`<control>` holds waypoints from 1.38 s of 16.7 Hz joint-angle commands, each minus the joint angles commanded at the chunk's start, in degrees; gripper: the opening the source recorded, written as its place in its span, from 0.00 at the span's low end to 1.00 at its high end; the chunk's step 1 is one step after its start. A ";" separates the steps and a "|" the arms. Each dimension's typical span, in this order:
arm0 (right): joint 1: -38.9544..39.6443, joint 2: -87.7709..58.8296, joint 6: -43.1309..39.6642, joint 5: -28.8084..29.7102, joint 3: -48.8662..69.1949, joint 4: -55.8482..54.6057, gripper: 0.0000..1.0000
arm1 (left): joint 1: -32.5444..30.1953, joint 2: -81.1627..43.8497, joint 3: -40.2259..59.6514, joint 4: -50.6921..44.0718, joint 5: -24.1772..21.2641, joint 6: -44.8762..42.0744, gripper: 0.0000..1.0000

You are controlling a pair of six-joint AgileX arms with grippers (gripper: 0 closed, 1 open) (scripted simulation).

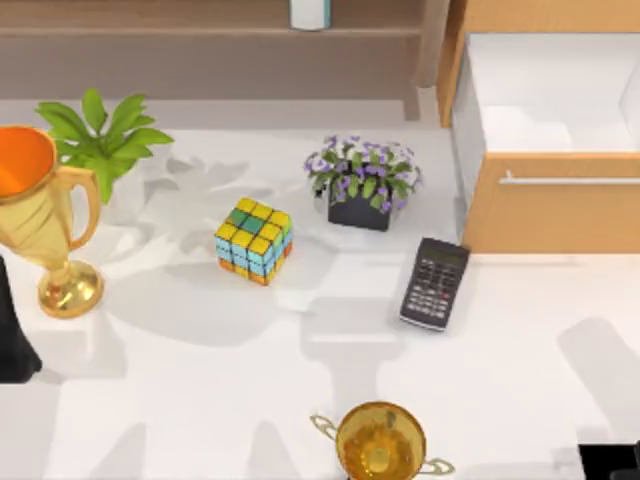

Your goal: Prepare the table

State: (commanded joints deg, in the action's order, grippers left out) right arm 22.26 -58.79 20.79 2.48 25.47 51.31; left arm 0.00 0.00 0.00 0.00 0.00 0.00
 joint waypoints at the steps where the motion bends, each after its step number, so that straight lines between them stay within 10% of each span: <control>1: 0.00 0.00 0.00 0.00 0.00 0.00 0.00 | 0.00 0.00 0.00 0.00 0.00 0.00 1.00; 4: 0.00 0.00 0.00 0.00 0.00 0.00 0.00 | 0.00 0.00 0.00 0.00 0.00 0.00 1.00; 17: 0.00 0.00 0.00 0.00 0.00 0.00 0.98 | 0.00 0.00 0.00 0.00 0.00 0.00 1.00; 23: 0.00 0.00 0.00 0.00 0.00 0.00 1.00 | 0.00 0.00 0.00 0.00 0.00 0.00 1.00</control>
State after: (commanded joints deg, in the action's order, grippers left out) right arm 22.26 -58.79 20.79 2.48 25.47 51.31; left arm 0.00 0.00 0.00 0.00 0.00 0.00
